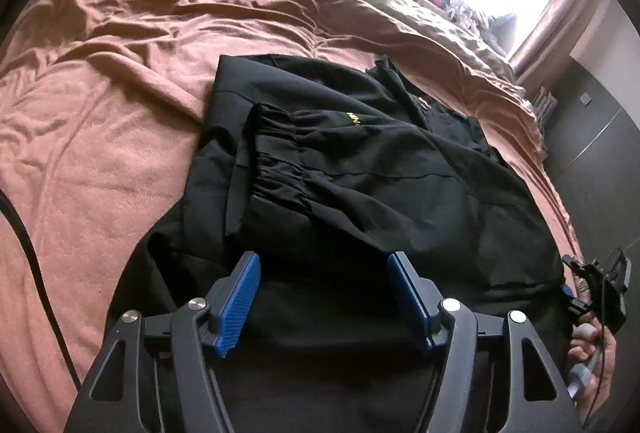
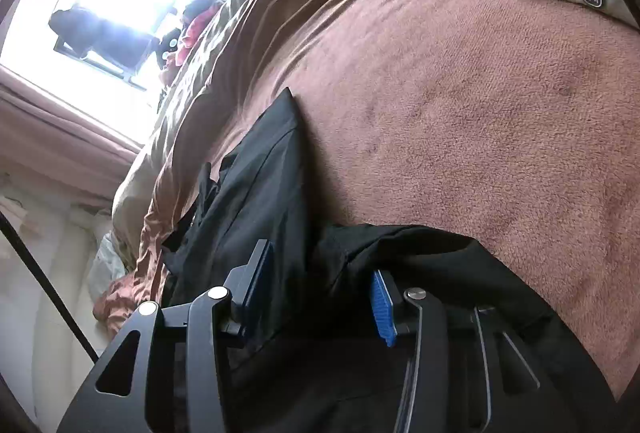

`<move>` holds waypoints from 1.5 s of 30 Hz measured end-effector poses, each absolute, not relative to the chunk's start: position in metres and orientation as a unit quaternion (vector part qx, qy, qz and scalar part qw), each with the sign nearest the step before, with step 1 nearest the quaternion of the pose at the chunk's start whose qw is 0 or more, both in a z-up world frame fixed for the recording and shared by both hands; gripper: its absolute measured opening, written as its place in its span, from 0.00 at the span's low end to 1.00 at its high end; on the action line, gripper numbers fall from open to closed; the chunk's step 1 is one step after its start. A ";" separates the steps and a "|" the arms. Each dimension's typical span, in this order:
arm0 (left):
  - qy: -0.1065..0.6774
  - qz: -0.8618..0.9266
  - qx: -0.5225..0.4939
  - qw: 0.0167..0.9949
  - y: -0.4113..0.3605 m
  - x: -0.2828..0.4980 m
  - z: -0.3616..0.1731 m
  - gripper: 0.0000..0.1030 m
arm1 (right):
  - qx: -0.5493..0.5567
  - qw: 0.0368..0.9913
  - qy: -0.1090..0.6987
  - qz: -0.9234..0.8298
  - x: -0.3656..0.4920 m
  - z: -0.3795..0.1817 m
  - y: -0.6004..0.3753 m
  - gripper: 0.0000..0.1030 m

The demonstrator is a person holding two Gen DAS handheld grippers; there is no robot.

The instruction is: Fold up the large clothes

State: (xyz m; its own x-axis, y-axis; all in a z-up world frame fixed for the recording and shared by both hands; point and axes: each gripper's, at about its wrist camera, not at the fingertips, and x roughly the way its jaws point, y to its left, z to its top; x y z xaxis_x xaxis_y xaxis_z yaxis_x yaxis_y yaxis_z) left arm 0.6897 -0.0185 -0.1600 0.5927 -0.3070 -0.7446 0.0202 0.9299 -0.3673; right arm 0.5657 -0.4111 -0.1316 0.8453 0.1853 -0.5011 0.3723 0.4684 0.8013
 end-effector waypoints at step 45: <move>0.324 -0.053 -0.113 0.938 0.002 0.333 0.045 0.99 | 0.220 0.933 0.283 -0.037 0.266 0.029 -0.336 1.00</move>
State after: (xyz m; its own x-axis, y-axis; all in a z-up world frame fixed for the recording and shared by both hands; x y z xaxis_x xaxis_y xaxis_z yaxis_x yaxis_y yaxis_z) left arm 0.3325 0.0017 0.0453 0.7842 -0.1731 -0.5959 0.0268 0.9688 -0.2463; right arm 0.2664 -0.3358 0.0286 0.8368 0.0549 -0.5448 0.1942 0.9006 0.3889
